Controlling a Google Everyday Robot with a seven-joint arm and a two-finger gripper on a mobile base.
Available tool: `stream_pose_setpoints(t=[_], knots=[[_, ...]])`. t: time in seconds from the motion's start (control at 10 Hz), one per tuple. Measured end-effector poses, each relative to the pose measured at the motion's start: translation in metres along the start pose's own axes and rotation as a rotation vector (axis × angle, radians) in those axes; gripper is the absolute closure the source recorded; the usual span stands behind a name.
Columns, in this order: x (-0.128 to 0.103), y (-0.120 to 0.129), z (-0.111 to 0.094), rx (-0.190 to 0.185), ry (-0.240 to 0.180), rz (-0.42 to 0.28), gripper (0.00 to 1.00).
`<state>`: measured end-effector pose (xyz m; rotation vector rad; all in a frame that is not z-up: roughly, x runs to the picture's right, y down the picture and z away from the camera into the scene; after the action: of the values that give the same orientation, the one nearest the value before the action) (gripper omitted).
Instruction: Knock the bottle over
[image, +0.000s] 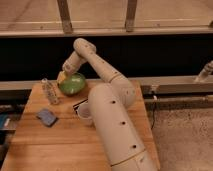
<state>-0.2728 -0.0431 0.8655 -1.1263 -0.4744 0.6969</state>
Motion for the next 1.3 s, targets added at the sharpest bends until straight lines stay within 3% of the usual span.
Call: stream_pose_setpoints(t=[0.2, 0.3, 0.5, 0.8, 0.9, 1.0, 1.3], knots=[[0.002, 0.003, 0.009, -0.047, -0.008, -0.002, 1.00], [0.004, 0.008, 0.021, -0.101, -0.009, -0.004, 1.00], [0.002, 0.022, 0.040, -0.170, -0.003, -0.017, 1.00], [0.000, 0.058, 0.070, -0.306, 0.009, -0.052, 1.00], [-0.002, 0.068, 0.077, -0.335, 0.013, -0.065, 1.00], [-0.003, 0.081, 0.079, -0.348, 0.026, -0.093, 1.00], [-0.008, 0.095, 0.066, -0.278, 0.018, -0.123, 1.00]])
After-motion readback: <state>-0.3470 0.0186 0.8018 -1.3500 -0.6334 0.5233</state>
